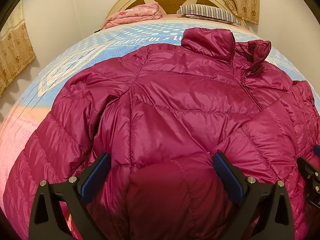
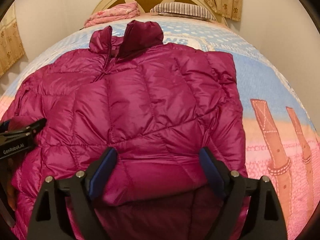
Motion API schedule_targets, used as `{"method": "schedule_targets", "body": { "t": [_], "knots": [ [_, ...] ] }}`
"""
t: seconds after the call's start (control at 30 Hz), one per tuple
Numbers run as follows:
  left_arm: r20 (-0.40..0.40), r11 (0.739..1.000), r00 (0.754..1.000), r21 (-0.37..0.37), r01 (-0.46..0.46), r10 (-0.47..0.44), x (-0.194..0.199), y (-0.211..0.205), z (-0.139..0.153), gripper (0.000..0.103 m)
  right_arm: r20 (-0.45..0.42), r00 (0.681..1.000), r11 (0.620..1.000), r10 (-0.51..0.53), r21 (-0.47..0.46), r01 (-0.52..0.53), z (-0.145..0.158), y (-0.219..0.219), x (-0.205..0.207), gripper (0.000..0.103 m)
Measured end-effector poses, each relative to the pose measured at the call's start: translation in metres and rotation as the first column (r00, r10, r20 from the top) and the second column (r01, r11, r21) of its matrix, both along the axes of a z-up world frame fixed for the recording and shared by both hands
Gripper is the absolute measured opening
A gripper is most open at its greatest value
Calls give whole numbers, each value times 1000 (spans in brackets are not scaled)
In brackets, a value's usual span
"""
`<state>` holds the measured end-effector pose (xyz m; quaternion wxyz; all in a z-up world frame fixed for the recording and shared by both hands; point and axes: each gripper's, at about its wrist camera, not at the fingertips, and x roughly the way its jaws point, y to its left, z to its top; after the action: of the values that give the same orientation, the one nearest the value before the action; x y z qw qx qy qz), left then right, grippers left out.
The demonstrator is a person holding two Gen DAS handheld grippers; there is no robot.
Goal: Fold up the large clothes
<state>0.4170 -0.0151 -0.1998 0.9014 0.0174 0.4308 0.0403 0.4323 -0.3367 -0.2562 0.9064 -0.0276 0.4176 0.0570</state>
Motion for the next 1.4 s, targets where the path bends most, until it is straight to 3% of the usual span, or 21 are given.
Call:
{"method": "schedule_targets", "body": {
  "t": [0.23,0.4,0.53,0.6,0.73,0.87,0.97,1.0,1.03,1.2,1.3,1.4],
  "knots": [
    [-21,1000,1000,-4,10,-10,2,2,6,102,-2,1000,1000,-5,-20,5,-1,1,1,91],
    [46,1000,999,-19,-17,18,-22,38,45,102,2,1000,1000,-9,-25,9,-1,1,1,92],
    [96,994,993,71,-83,76,-61,98,69,102,5,1000,1000,-9,-29,9,-1,2,0,92],
    [105,980,984,124,-157,145,-82,136,71,102,6,1000,1000,-9,-29,9,-1,2,0,92],
    [96,944,955,151,-293,281,-128,201,63,102,7,1000,999,-9,-31,9,0,2,0,92],
    [41,928,929,45,-371,369,-166,245,45,102,7,1000,999,-8,-34,8,0,2,0,92],
    [-12,934,935,-32,-355,355,-172,253,30,102,9,1000,999,-9,-40,9,0,2,0,93],
    [-16,936,937,-38,-350,350,-172,251,28,97,9,1000,999,-10,-42,10,0,2,-1,93],
    [-19,940,941,-48,-339,338,-170,249,24,80,9,1000,999,-9,-42,10,0,3,-1,93],
    [-23,948,949,-34,-315,315,-161,240,25,22,37,999,1000,12,-12,-11,14,-5,-16,93],
    [0,949,949,-35,-315,315,-162,246,39,12,78,997,999,21,34,-24,26,-16,-36,93],
    [52,949,948,-26,-313,314,-159,249,62,9,93,996,997,12,74,-19,31,-33,-48,93]
  ]
}}
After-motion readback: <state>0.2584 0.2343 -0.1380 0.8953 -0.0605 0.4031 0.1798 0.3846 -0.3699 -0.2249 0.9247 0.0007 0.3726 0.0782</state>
